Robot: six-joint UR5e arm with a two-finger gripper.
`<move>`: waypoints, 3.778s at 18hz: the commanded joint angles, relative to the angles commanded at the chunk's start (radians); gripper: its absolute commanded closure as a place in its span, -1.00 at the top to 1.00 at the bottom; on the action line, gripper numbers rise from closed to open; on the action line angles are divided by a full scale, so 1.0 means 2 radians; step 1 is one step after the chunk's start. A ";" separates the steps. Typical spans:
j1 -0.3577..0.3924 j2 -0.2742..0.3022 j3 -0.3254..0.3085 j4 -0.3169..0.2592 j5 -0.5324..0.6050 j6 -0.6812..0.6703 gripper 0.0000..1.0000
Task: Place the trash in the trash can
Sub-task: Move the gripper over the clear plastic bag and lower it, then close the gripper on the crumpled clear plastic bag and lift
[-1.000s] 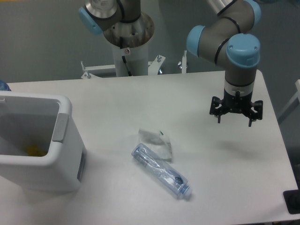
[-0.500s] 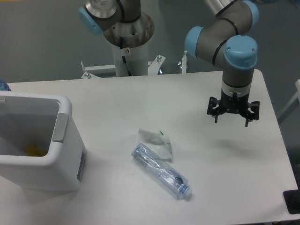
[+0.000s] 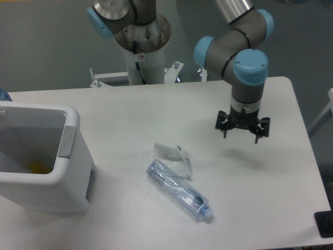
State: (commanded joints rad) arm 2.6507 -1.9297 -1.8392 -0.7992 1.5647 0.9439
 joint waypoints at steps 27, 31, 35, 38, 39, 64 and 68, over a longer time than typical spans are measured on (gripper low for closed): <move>-0.100 -0.036 0.004 0.002 0.018 -0.128 0.02; -0.100 -0.037 0.005 0.002 0.020 -0.128 -0.35; -0.092 -0.036 0.005 0.001 0.021 -0.128 -0.69; -0.081 -0.033 0.004 0.000 0.020 -0.128 -0.80; -0.077 -0.031 0.004 -0.001 0.020 -0.127 -0.81; -0.044 0.041 0.082 -0.029 -0.152 -0.257 -0.79; -0.062 0.043 0.123 -0.029 -0.175 -0.311 -0.79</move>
State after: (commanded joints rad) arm 2.5266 -1.8438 -1.5941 -0.8575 1.2150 0.3209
